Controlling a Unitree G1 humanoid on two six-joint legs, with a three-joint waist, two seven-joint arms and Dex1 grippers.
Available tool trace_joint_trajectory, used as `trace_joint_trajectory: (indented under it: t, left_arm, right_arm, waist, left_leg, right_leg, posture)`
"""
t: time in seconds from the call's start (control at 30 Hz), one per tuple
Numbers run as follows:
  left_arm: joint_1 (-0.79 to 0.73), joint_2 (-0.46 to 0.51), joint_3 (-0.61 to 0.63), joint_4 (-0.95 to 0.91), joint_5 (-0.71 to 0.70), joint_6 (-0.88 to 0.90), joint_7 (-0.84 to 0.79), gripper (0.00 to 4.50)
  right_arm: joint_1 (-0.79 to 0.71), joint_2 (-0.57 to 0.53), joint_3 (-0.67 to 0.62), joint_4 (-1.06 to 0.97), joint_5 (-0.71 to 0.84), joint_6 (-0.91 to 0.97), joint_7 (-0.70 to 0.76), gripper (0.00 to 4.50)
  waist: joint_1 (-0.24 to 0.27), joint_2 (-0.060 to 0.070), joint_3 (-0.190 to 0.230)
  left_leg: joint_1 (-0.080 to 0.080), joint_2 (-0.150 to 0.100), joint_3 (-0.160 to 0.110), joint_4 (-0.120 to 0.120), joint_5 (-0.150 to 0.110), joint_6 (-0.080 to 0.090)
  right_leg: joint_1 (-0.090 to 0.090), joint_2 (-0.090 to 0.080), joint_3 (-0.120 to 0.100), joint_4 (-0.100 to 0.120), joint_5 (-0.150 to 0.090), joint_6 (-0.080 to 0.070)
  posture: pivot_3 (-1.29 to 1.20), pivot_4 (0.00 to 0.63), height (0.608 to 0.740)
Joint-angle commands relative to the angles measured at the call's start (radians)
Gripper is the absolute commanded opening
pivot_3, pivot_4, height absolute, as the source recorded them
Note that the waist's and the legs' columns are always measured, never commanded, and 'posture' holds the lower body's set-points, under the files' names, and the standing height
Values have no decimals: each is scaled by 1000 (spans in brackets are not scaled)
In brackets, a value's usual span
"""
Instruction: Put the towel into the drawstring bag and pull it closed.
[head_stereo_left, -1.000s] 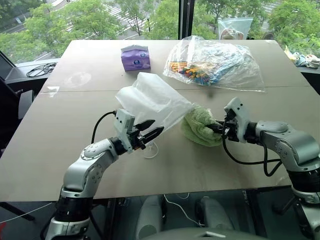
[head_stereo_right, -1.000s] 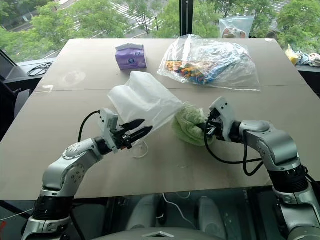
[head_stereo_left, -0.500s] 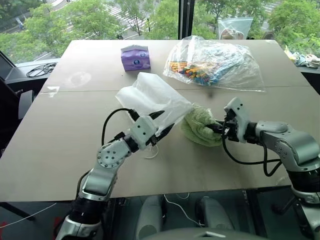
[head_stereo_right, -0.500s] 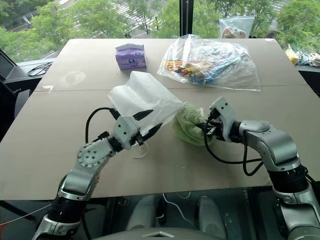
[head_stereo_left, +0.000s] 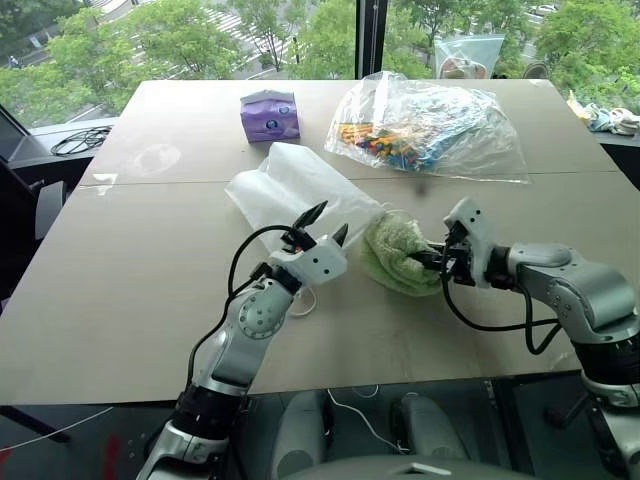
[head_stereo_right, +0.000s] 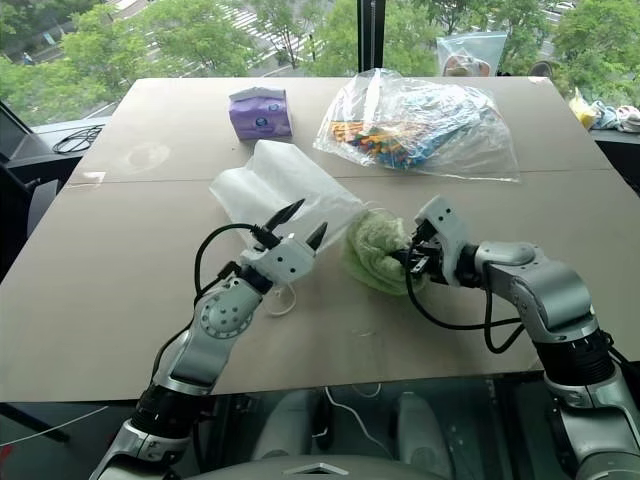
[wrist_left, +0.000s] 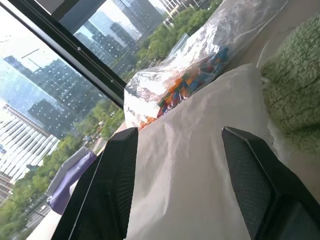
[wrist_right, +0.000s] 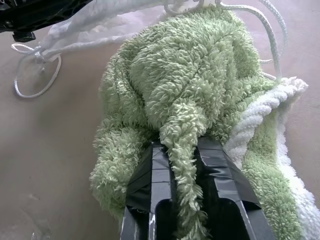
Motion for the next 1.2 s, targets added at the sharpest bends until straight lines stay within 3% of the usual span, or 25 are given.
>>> trace_joint_trajectory:
  t: [0.03, 0.27, 0.37, 0.87, 1.2]
  left_arm:
    - [19, 10, 10, -26, 55, 1, 37, 2708]
    - [61, 3, -17, -75, -52, -10, -76, 2708]
    - [55, 0, -20, -64, -35, -11, -75, 2708]
    - [15, -14, 22, -17, 126, 47, 98, 2708]
    - [26, -40, 84, -47, 157, 110, 174, 2708]
  right_arm:
    - [-27, -12, -5, -18, 6, -8, 14, 0]
    - [-38, -3, 2, -19, 9, -1, 11, 0]
    - [-36, -1, 3, -21, 10, 0, 10, 0]
    - [-35, 1, -1, -21, 8, -2, 7, 0]
    - [-45, 1, 8, -5, 2, -15, 18, 0]
  waist:
    - [0, 0, 0]
    - [0, 0, 0]
    - [0, 0, 0]
    - [0, 0, 0]
    - [0, 0, 0]
  left_leg:
    - [0, 0, 0, 0, 0, 0]
    - [0, 1, 0, 0, 0, 0]
    - [0, 2, 0, 1, 0, 0]
    - [0, 1, 0, 3, 0, 0]
    - [0, 1, 0, 4, 0, 0]
  right_leg:
    - [0, 0, 0, 0, 0, 0]
    - [0, 0, 0, 0, 0, 0]
    - [0, -1, 0, 0, 0, 0]
    - [0, 0, 0, 2, 0, 0]
    - [0, 0, 0, 2, 0, 0]
  posture:
    - [0, 150, 740]
    - [0, 150, 740]
    - [0, 150, 740]
    - [0, 150, 740]
    - [0, 150, 740]
